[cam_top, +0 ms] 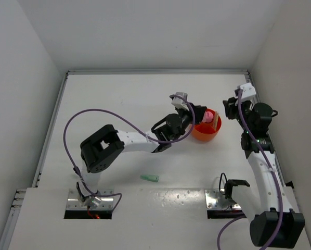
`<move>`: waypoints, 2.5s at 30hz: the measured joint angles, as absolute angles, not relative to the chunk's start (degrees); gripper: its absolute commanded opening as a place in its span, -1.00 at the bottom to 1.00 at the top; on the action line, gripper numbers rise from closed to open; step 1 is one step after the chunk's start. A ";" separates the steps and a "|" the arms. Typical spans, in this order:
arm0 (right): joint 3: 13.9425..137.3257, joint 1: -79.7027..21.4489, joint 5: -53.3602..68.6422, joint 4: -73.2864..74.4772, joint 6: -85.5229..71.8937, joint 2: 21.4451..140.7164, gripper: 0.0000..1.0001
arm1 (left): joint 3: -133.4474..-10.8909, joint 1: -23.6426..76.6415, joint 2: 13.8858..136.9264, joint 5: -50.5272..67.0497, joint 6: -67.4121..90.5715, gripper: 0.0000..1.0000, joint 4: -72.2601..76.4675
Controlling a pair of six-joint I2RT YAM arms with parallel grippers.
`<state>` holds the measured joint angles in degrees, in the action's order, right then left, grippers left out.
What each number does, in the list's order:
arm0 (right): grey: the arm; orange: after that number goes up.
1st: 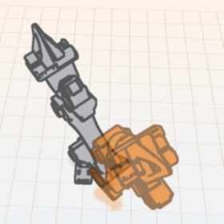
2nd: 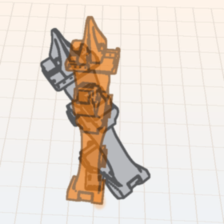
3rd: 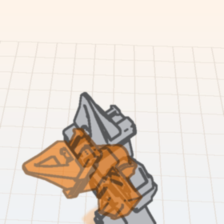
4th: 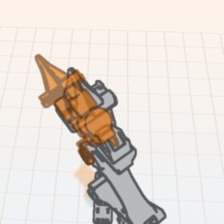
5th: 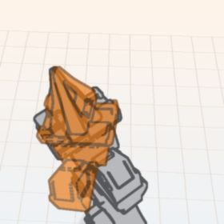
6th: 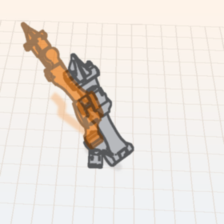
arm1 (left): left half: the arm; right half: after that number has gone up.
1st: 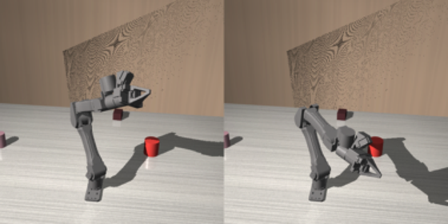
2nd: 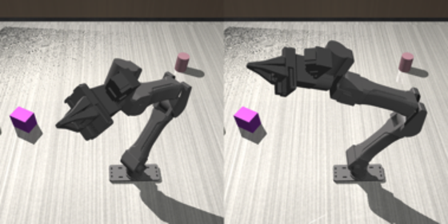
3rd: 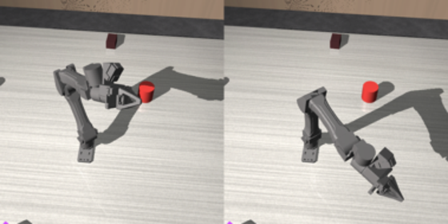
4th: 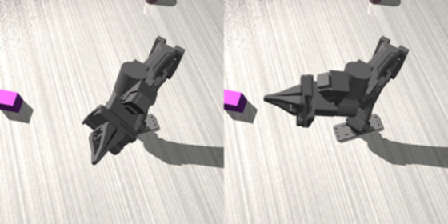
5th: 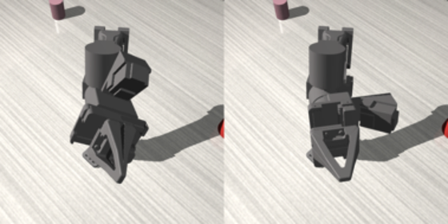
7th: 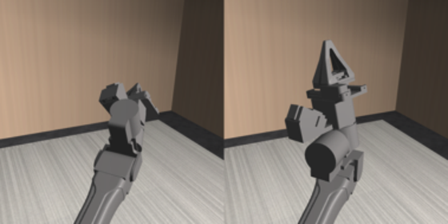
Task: Sort the stationery into containers
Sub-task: Place the pen in the storage box, then pick up the pen from the center of the board.
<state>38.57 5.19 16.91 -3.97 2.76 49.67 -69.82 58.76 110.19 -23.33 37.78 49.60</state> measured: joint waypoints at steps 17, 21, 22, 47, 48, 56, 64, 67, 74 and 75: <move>38.13 6.15 15.57 -4.73 1.76 49.19 -0.43 | -69.80 59.33 116.38 -23.42 42.37 -1.00 54.04; 38.11 6.42 15.44 -5.15 1.41 49.17 -0.43 | -68.66 59.46 117.45 -23.55 42.98 -1.00 54.63; 38.11 6.50 15.44 -5.21 1.41 49.17 -0.43 | -68.58 59.55 117.86 -23.55 43.16 -1.00 54.70; 38.04 8.12 15.59 -5.54 0.80 49.10 -0.38 | -67.55 60.45 119.28 -23.88 43.00 0.08 51.44; 38.04 8.12 15.59 -5.56 0.78 49.06 -0.35 | -67.20 60.53 118.69 -23.99 42.63 0.08 51.18; 38.06 8.56 17.80 -4.89 1.32 48.18 1.00 | -62.52 64.90 102.52 -32.47 40.45 -1.00 37.82; 43.07 8.64 35.62 5.98 5.65 56.12 -0.71 | -64.84 67.83 85.82 -37.32 72.71 0.19 -12.05; 46.70 8.67 40.32 10.52 6.35 60.88 -0.13 | -56.95 68.31 82.76 -34.28 87.11 0.41 -26.92; 48.10 8.67 43.64 14.00 7.09 62.65 -0.03 | -50.24 74.41 79.48 -31.38 107.68 0.70 -50.98; 48.10 8.67 43.57 13.91 7.05 62.50 -0.03 | -50.81 74.72 79.42 -31.35 109.01 0.70 -53.30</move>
<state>48.10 8.67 43.57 13.91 7.05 62.50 -50.81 74.72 79.42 -31.35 109.01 -53.30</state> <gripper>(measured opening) 0.482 0.845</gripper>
